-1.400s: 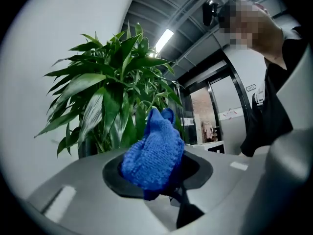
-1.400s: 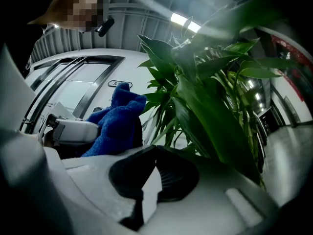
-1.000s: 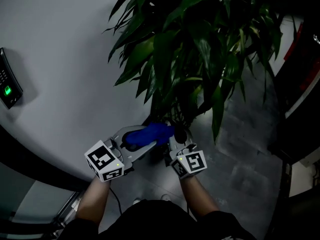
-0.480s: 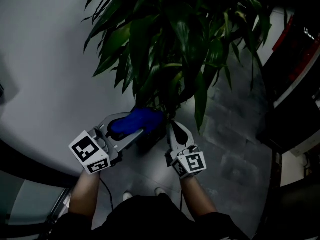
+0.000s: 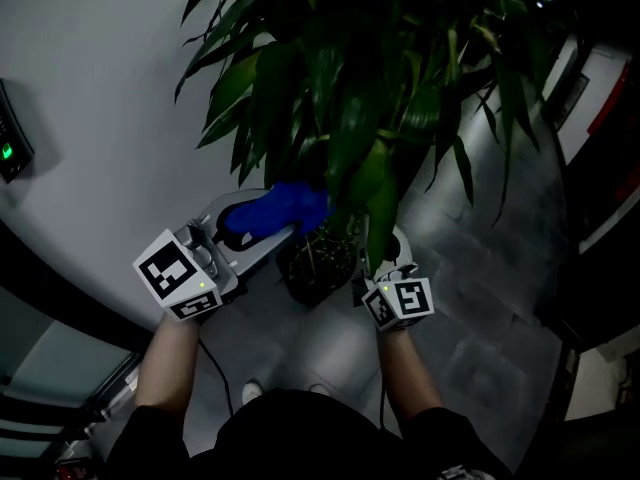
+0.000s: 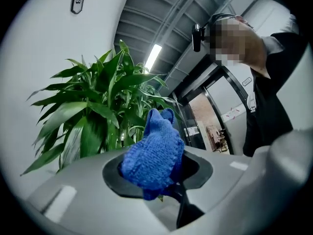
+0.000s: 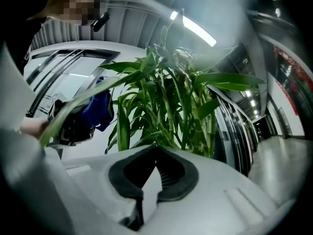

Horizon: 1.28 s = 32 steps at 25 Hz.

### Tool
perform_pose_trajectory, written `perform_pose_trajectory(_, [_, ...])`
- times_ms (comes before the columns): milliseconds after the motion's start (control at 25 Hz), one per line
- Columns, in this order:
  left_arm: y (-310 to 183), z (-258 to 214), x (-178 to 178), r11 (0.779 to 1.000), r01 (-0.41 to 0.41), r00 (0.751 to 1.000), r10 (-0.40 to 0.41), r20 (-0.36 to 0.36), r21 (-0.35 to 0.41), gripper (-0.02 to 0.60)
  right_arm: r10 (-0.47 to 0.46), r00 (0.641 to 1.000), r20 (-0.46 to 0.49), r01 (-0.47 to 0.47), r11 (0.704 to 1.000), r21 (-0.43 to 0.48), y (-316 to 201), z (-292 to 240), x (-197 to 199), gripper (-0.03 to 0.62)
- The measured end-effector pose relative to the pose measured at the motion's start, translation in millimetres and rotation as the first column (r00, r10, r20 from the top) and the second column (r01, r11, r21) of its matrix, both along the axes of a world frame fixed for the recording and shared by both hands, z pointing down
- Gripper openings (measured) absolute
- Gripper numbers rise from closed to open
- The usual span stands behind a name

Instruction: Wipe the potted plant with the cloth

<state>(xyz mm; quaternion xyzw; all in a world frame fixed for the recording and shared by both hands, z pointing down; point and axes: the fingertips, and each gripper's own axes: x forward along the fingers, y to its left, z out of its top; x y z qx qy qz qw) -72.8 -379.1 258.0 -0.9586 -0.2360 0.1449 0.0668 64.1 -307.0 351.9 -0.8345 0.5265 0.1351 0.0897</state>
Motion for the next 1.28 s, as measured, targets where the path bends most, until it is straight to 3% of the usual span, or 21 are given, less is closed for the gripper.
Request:
perform_pose_trajectory(240, [5, -35, 14, 0.990, 0.026, 0.996, -0.014, -0.085, 0.138, 0.155, -0.117, 0.993, 0.011, 0.117, 0.993, -0.004, -35, -1, -13, 0.003])
perform_pose_trajectory(400, [10, -45, 22, 0.987, -0.013, 0.995, 0.029, -0.097, 0.159, 0.155, -0.180, 0.984, -0.001, 0.180, 0.984, -0.005, -52, -2, -33, 0.003])
perform_pose_trajectory(600, [14, -21, 30, 0.988, -0.078, 0.996, 0.084, -0.042, 0.132, 0.155, -0.237, 0.971, 0.001, 0.237, 0.971, 0.031, -65, -5, -53, 0.003])
perform_pose_trajectory(840, [19, 7, 23, 0.985, -0.130, 0.992, 0.129, 0.011, 0.110, 0.155, -0.243, 0.970, -0.005, 0.243, 0.968, 0.066, -64, -10, -68, 0.003])
perform_pose_trajectory(1000, [24, 23, 20, 0.984, -0.142, 0.990, 0.139, 0.030, 0.106, 0.155, -0.237, 0.972, -0.002, 0.236, 0.969, 0.073, -61, -11, -72, 0.003])
perform_pose_trajectory(1280, [29, 41, 2, 0.985, -0.167, 0.985, 0.166, 0.041, 0.035, 0.155, -0.249, 0.969, 0.012, 0.247, 0.965, 0.086, -57, -9, -82, 0.003])
